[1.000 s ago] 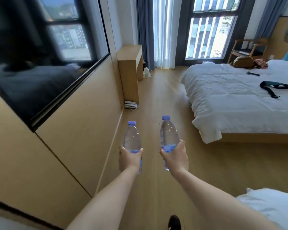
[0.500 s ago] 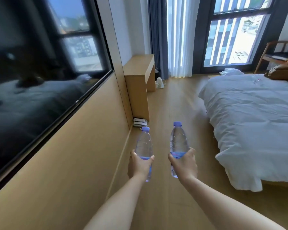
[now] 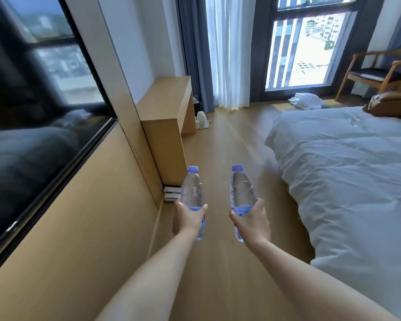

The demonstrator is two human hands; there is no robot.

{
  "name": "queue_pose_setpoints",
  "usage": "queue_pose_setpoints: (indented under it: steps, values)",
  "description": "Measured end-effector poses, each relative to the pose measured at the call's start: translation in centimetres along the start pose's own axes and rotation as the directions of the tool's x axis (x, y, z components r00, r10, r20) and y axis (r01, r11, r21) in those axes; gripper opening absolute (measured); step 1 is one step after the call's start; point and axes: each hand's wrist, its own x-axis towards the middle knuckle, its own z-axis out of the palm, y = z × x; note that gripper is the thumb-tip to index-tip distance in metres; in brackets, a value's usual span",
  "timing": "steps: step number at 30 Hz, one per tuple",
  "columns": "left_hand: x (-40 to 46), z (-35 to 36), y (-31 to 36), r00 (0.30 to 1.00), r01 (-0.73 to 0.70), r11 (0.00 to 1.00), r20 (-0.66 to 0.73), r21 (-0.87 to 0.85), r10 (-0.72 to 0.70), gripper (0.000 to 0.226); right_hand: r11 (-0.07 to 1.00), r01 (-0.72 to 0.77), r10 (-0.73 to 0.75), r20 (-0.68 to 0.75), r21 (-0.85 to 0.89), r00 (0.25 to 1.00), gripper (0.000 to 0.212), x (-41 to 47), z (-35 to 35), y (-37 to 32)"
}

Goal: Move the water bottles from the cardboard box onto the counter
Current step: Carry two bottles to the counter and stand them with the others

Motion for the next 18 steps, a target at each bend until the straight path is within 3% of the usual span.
queue_pose_setpoints:
  steps: [6, 12, 18]
  values:
    - [11.5, 6.4, 5.8, 0.997, -0.081, 0.996, 0.011, 0.042, 0.081, 0.063, 1.000, 0.006, -0.006, -0.007, 0.028, 1.000, 0.067, 14.0, 3.1, -3.3]
    - [23.2, 12.8, 12.8, 1.000, -0.017, 1.000, -0.021, 0.017, 0.017, 0.054, 0.998, 0.064, -0.066, 0.061, 0.028, 0.996, 0.065, 29.6, 6.1, -7.3]
    - [33.4, 14.9, 20.3, 0.997, 0.019, 1.000, -0.078, 0.005, -0.018, 0.052, 0.992, 0.124, -0.126, 0.158, 0.022, 0.979, 0.056, 42.4, 8.6, -12.7]
